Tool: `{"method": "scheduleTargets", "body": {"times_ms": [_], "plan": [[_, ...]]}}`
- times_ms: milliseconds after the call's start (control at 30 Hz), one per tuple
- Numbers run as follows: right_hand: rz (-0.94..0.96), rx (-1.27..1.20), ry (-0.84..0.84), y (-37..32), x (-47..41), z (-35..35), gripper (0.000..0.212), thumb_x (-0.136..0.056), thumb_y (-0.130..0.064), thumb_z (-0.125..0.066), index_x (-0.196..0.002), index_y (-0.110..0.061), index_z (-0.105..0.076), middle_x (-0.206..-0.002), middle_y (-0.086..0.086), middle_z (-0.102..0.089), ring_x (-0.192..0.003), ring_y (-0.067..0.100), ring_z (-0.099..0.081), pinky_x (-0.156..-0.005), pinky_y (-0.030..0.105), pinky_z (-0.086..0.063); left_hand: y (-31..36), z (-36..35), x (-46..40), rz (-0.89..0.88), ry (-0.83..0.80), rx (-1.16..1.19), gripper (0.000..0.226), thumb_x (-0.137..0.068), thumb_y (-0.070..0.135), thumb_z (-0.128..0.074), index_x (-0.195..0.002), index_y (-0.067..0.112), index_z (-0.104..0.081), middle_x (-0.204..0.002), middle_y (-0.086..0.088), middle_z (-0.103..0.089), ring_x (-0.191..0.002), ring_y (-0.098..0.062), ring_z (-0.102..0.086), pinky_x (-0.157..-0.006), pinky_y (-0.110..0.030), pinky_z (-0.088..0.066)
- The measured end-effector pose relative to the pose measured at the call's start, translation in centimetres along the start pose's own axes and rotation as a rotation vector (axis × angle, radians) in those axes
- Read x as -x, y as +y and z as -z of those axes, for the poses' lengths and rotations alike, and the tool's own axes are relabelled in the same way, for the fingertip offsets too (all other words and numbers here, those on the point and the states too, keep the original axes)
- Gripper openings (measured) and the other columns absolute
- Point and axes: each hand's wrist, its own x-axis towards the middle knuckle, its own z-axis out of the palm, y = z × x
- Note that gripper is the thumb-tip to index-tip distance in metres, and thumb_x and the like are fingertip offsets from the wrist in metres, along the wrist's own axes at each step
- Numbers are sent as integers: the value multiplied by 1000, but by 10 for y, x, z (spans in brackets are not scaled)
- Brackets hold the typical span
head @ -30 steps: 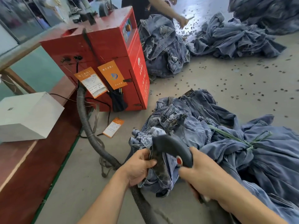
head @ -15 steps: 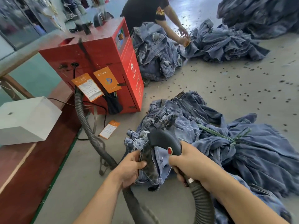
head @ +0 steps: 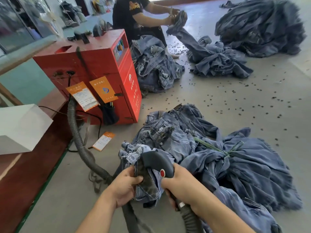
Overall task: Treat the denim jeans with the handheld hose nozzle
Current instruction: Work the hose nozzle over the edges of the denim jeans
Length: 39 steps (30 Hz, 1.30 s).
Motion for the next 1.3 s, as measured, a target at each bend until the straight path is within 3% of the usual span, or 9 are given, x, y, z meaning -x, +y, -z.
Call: {"method": "scheduleTargets", "body": {"times_ms": [133,267,433,667,867,1000,1067,1167,1300], "plan": [[-18,-36,47,-3,-10,3,20,-89,-20,-59,-106,-13,-51,-60,2,-57,-46,19,-54,-47,29,-45,-2,6,0,21,-23,100,43,-88,-21,-49,-129,-12,-57,-125,-39,-63,-109,-52,-68,-84,-55,-61],[-11,235,21,9,-3,-1,24,-75,-38,-65,-95,-31,-54,-78,-12,-61,-63,-5,-55,-54,11,-40,-2,10,-8,23,-17,175,45,-85,-19,-49,-127,-10,-61,-124,-41,-63,-106,-52,-68,-89,-59,-58],[-10,120,120,-1,-25,-8,20,-91,-26,-61,-108,-17,-55,-86,6,-63,-74,22,-59,-69,32,-47,-6,17,-5,31,-14,174,46,-83,-19,-50,-129,-14,-57,-126,-41,-62,-112,-55,-65,-95,-61,-55],[36,379,92,24,-8,-15,28,-75,-49,-60,-95,-38,-44,-82,-20,-55,-76,-5,-54,-59,5,-39,-3,22,-9,13,36,247,44,-94,-21,-36,-133,-12,-54,-125,-41,-62,-107,-53,-65,-88,-62,-57],[32,289,169,12,-19,-11,19,-86,-38,-63,-97,-26,-52,-78,-8,-61,-68,8,-58,-59,22,-43,-9,34,-5,41,60,267,45,-95,-19,-39,-138,-13,-48,-133,-41,-57,-126,-58,-54,-110,-71,-39],[47,415,108,16,0,-13,45,-51,-58,-47,-95,-47,-53,-83,-20,-61,-85,-4,-59,-78,16,-45,-6,37,-10,23,108,313,41,-99,-11,-42,-140,-10,-47,-132,-42,-57,-108,-50,-66,-87,-62,-57],[57,442,100,17,-6,-21,35,-61,-56,-51,-93,-41,-51,-84,-21,-59,-83,-5,-55,-83,19,-45,-8,38,-10,25,108,315,41,-101,-8,-41,-141,-6,-47,-133,-41,-57,-105,-50,-68,-80,-57,-59],[43,367,151,12,-26,-25,22,-86,-40,-63,-101,-26,-53,-87,-5,-65,-79,12,-61,-72,29,-47,-15,43,-7,29,115,330,40,-103,-5,-40,-141,3,-50,-134,-35,-61,-113,-50,-67,-82,-55,-61],[16,266,184,17,-26,-7,23,-78,-36,-66,-96,-28,-54,-81,-6,-68,-68,4,-61,-62,22,-46,-16,46,-22,36,266,282,31,-109,4,-41,-136,12,-54,-125,-29,-69,-112,-45,-69,-88,-57,-60]]}}
